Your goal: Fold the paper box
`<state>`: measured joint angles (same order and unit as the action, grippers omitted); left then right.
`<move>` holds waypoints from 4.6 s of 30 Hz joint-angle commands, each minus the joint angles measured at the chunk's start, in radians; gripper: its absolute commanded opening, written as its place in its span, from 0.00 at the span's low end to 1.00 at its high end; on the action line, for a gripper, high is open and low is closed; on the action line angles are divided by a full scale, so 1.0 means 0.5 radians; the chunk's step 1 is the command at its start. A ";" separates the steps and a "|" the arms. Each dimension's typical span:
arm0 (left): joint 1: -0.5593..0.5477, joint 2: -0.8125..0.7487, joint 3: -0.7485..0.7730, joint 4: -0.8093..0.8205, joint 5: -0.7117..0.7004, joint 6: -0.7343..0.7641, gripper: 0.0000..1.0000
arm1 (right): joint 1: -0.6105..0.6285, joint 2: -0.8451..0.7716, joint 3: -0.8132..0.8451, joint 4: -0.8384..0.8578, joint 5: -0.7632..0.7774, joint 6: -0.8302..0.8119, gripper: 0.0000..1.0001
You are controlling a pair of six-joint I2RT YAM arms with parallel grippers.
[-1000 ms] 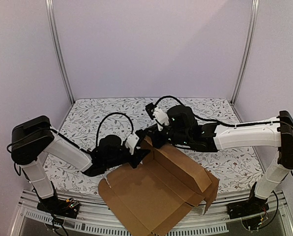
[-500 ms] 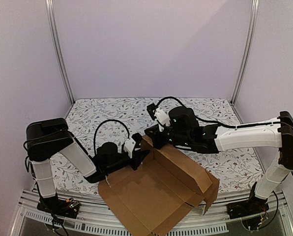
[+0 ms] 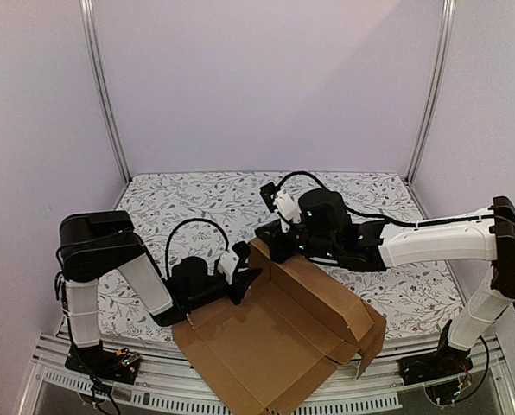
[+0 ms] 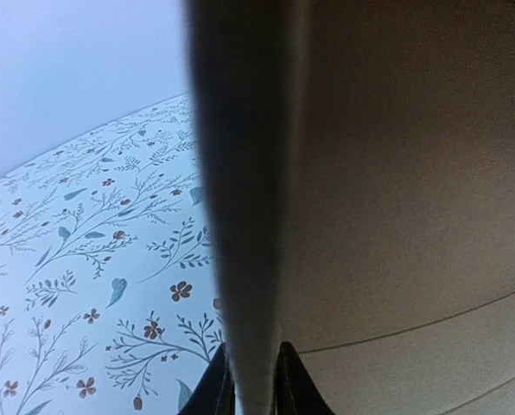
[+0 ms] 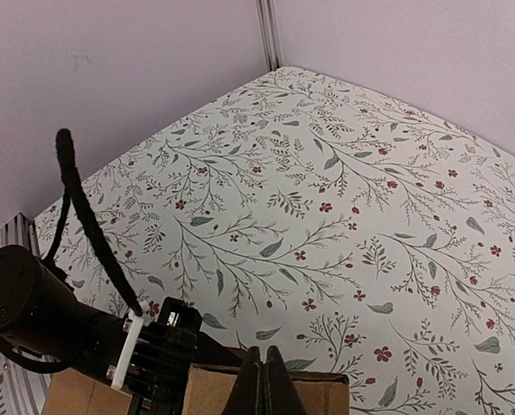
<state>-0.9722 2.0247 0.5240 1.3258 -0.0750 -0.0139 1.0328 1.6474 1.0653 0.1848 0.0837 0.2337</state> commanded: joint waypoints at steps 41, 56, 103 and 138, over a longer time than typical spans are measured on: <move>-0.001 -0.104 0.108 0.399 0.123 0.114 0.00 | 0.001 -0.063 -0.031 -0.312 -0.020 0.021 0.00; -0.001 -0.082 0.109 0.398 0.135 0.126 0.00 | 0.015 -0.071 0.201 -0.431 -0.036 -0.068 0.00; 0.002 -0.089 0.062 0.401 0.046 0.233 0.29 | 0.125 0.147 -0.034 -0.686 0.213 0.088 0.00; -0.005 -0.191 0.026 0.395 -0.204 0.344 0.00 | 0.128 -0.173 0.104 -0.726 0.254 0.074 0.35</move>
<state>-0.9745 1.9739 0.5575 1.3186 -0.0662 0.0841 1.0950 1.6169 1.1378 -0.0242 0.1730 0.2867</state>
